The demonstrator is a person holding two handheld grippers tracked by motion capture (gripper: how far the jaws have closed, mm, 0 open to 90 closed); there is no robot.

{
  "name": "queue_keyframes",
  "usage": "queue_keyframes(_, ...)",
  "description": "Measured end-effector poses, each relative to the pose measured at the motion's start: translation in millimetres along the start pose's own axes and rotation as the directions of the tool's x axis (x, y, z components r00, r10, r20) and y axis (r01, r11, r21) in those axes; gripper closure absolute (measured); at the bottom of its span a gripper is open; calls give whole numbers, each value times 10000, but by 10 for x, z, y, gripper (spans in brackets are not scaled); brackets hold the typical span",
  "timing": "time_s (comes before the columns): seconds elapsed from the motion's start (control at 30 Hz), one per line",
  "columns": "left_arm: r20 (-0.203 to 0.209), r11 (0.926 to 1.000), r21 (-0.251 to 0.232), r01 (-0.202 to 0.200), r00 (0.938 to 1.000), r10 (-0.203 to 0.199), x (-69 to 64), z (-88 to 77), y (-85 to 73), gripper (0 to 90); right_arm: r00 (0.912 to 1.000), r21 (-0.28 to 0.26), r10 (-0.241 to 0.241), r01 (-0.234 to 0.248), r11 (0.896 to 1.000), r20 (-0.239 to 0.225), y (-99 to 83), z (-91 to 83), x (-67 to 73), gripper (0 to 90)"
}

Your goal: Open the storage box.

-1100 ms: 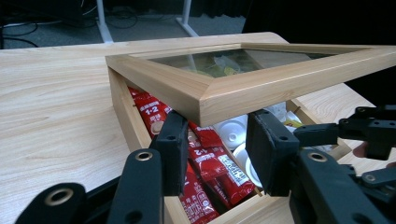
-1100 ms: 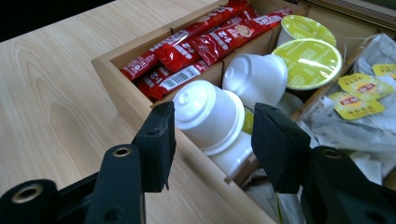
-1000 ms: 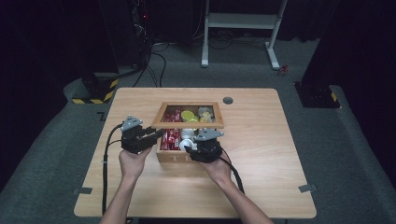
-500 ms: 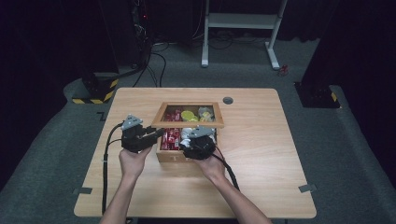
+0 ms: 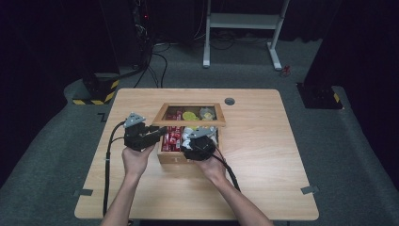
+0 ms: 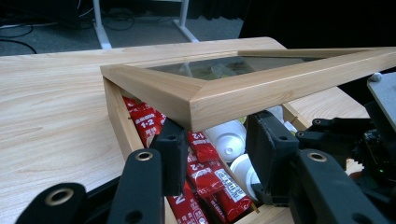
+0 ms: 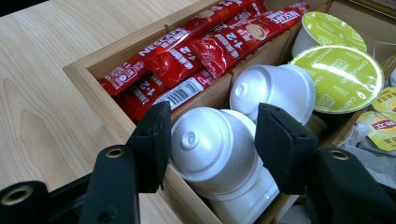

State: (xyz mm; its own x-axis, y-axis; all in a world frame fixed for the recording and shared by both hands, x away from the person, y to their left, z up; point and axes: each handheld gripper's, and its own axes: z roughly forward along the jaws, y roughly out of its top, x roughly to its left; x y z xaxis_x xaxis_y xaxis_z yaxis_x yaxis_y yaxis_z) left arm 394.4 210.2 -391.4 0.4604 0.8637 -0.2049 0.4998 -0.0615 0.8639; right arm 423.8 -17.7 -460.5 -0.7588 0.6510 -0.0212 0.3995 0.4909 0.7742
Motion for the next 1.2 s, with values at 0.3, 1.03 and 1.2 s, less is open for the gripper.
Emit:
queue_keyframes(0.3,24,10000,-23,-46,10000,47,-12,17,58,594,9995,-68,281,-280,9996,133,-6,-64,-73,460)
queue_keyframes(1.03,-6,9998,-32,-181,9998,181,-6,23,120,597,9999,-129,19,-17,9999,127,-20,-98,-75,482)
queue_keyframes(1.2,-5,9998,-13,-198,9998,198,-8,23,119,597,10000,-88,-34,35,10000,83,-14,-87,-59,471)
